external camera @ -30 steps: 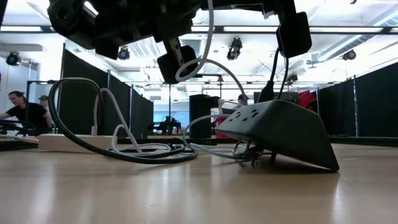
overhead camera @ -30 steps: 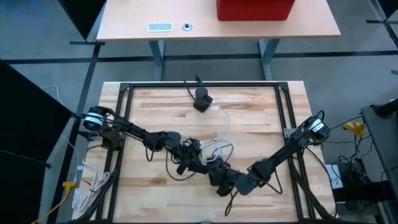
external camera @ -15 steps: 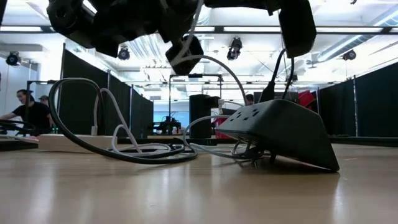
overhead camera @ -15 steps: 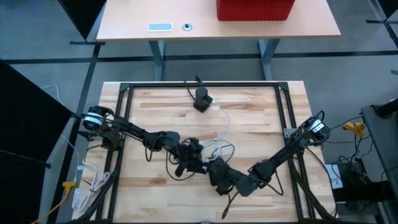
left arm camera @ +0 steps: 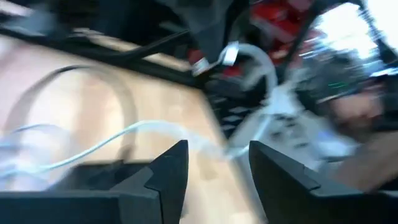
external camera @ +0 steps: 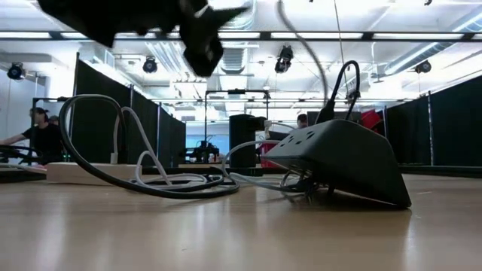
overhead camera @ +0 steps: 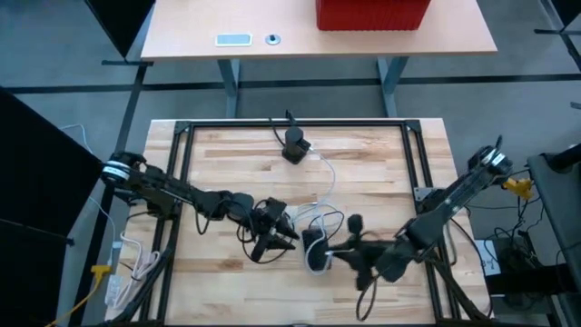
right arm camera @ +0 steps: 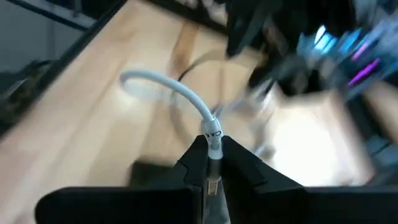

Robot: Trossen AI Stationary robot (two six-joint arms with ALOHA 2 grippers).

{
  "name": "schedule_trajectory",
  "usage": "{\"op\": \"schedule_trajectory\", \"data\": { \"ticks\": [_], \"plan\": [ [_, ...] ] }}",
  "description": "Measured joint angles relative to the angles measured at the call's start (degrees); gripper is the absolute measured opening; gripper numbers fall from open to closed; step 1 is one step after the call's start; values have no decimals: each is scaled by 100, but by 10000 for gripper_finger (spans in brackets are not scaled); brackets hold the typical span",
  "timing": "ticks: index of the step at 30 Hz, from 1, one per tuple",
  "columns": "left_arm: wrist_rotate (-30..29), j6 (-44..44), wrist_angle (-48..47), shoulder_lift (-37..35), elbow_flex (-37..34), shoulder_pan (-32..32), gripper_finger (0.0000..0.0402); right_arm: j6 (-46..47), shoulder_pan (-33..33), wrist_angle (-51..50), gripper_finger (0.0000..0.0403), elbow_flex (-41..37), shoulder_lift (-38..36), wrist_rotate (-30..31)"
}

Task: Insert USB
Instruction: Insert the white charger cable into the black outlet extension

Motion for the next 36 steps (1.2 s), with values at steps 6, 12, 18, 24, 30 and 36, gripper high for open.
{"op": "schedule_trajectory", "data": {
  "ticks": [6, 12, 18, 24, 30, 36],
  "plan": [
    [-1338, 267, 38, 21, -463, -223, 146, 1231, 37, 712, 16, -1168, -302, -783],
    [-1610, 59, 252, 379, -637, -476, 127, 1037, 6, 3405, 16, -2579, -419, -688],
    [-1636, 378, 1246, 1019, -501, -813, 112, 670, -7, 6075, 16, -3986, -437, -182],
    [-1646, 402, 1394, 1730, -82, -853, 105, 681, -179, 7532, 16, -4731, -170, -149],
    [-1785, 428, 1400, 2190, 275, -817, 103, 707, -321, 7535, 16, -4662, 79, -257],
    [-2299, 559, 1345, 2419, 345, -808, 105, 697, -348, 7634, 16, -4483, 469, -393]
  ]
}}
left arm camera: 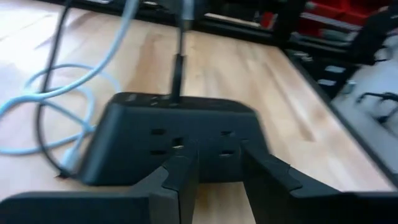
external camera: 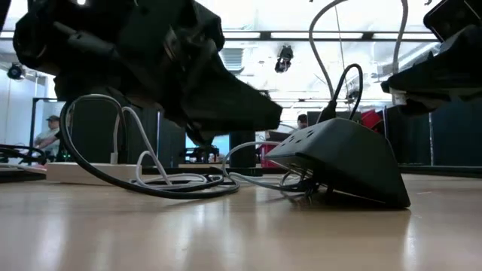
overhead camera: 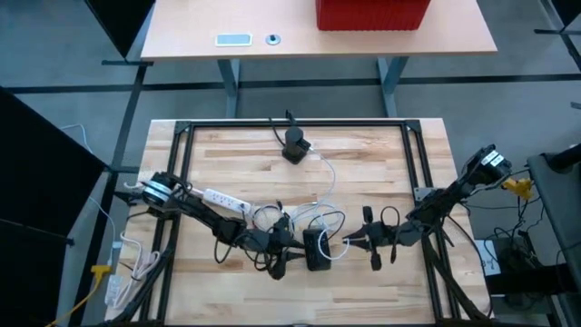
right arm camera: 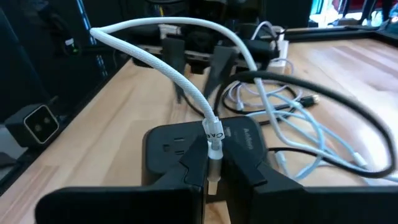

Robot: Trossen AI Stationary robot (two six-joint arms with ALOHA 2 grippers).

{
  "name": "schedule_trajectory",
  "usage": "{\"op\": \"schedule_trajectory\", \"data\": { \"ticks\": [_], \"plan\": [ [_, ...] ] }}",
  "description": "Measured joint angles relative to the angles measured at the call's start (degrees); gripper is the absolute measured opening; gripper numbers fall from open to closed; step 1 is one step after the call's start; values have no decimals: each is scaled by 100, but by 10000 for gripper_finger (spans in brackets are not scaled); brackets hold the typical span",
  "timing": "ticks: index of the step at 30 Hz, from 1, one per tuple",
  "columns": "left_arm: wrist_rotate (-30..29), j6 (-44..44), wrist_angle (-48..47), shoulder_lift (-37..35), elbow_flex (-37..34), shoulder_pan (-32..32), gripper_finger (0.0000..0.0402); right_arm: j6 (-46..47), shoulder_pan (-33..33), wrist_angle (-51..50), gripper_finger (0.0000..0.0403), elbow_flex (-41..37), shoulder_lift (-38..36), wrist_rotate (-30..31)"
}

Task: Insert USB
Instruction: Insert the white charger cable into the black outlet extension

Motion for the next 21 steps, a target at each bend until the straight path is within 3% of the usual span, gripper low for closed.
{"op": "schedule_trajectory", "data": {
  "ticks": [7, 15, 21],
  "plan": [
    [-304, 16, 10, 233, 0, 19, 103, -256, -80, 796, 16, 200, 826, -17],
    [-388, -62, -46, 587, 79, 23, 102, -551, -393, 2718, 16, 236, 2145, -404],
    [-396, -114, -95, 577, 74, 35, 103, -710, -572, 2792, 16, 550, 2242, -678]
  ]
}}
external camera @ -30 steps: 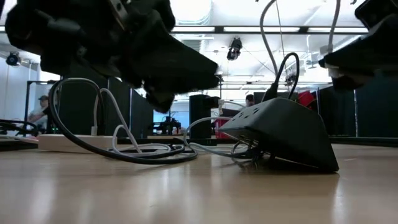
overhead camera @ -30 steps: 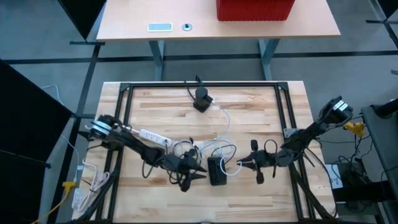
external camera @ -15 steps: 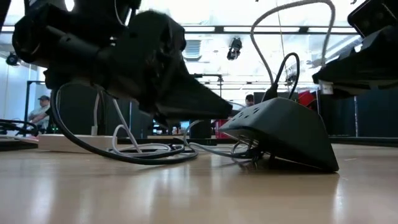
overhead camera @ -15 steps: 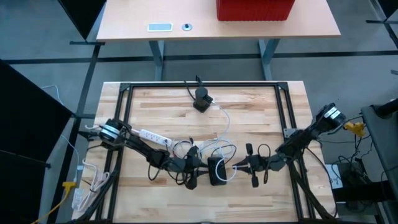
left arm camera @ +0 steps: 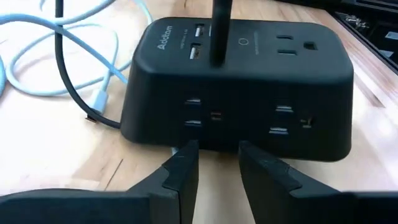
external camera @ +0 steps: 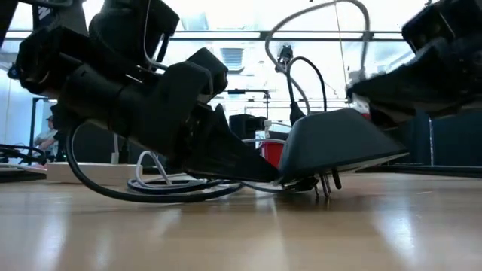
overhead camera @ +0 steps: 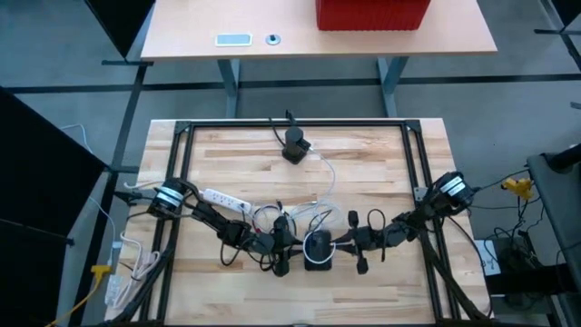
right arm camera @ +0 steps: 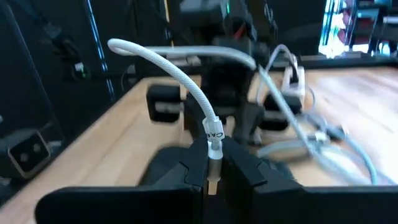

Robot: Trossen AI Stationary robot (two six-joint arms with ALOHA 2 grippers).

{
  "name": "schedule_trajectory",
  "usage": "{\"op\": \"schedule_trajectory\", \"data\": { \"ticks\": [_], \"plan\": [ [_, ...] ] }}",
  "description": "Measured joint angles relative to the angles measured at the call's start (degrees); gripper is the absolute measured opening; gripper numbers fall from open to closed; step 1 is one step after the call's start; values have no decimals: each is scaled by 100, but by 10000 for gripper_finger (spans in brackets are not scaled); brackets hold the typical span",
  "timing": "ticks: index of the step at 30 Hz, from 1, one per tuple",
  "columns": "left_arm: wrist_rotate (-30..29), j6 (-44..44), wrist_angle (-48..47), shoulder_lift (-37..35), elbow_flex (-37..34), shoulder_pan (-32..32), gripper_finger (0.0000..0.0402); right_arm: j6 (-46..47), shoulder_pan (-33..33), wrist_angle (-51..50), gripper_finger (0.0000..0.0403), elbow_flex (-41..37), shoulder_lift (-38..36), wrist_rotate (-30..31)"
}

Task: Insert USB
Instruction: Insert the white charger cable into the black outlet extension

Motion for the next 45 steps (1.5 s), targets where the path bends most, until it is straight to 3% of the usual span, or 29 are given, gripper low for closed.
{"op": "schedule_trajectory", "data": {
  "ticks": [3, 8, 17, 29, 38, 45],
  "plan": [
    [-4, 81, 8, -76, 0, 11, 103, -80, -119, -248, 16, 171, -238, -84],
    [-8, 104, -33, -120, -4, 28, 102, 498, -520, -1948, 16, 513, -619, 9],
    [-4, 106, -205, -122, -11, 26, 103, 987, -712, -3122, 16, 1013, -673, -248],
    [3, 205, -301, -123, -11, 21, 103, 1389, -706, -3675, 16, 1091, -773, -323],
    [7, 205, -295, -123, -13, 21, 104, 1543, -651, -4910, 16, 1083, -1358, -344],
    [7, 175, -278, -125, -13, 21, 103, 1544, -538, -4591, 16, 1098, -1008, -57]
  ]
}}
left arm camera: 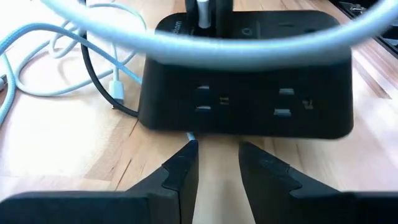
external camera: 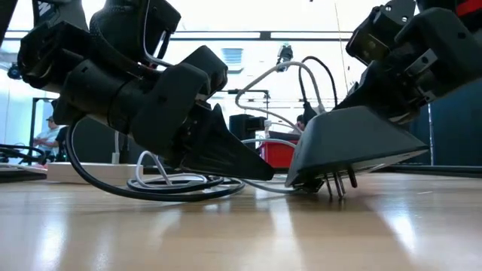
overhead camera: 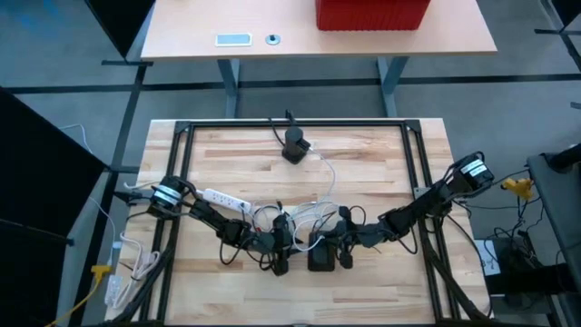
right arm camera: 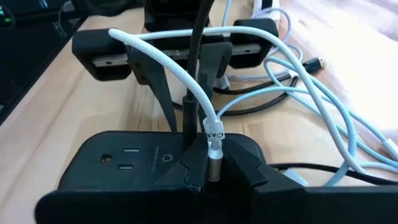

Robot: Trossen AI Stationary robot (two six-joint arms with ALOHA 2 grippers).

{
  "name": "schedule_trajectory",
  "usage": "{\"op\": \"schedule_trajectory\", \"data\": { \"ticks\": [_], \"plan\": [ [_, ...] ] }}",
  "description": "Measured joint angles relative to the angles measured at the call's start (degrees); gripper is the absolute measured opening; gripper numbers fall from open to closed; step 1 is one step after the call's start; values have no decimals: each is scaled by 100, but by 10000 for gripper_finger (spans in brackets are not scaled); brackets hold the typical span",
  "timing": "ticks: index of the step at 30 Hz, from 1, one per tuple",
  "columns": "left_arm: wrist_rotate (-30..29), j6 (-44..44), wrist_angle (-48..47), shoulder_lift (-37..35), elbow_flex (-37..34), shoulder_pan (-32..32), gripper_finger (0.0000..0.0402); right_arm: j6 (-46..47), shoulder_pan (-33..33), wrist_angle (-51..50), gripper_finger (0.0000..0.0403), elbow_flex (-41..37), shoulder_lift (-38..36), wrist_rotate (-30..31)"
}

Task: Insert USB
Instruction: Insert the white charger cable into the black outlet extension

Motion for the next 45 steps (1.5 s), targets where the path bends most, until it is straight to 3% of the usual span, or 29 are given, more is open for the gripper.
{"op": "schedule_trajectory", "data": {
  "ticks": [6, 16, 23, 33, 38, 42, 45],
  "plan": [
    [0, -21, -1, -2, 1, 0, 104, -55, 75, 648, 16, -2, 470, 120],
    [3, -23, -82, -124, 2, 0, 104, 49, 75, 222, 16, -6, 270, 22],
    [0, -5, -743, -501, 0, 0, 104, -6, 103, 50, 19, -5, 234, 44],
    [0, -115, -2521, -1529, -4, -53, 103, -212, 145, -241, 153, -39, -103, -60],
    [-133, 37, -3078, -2224, -4, -157, 102, -610, 221, -1301, 196, -19, -1039, -158],
    [-593, 55, -3803, -2706, -4, -303, 103, -285, 299, -3245, 219, 356, -1850, -108],
    [-803, -273, -4777, -3044, -4, -417, 101, 161, 380, -4738, 234, 882, -2274, -412]
  ]
}}
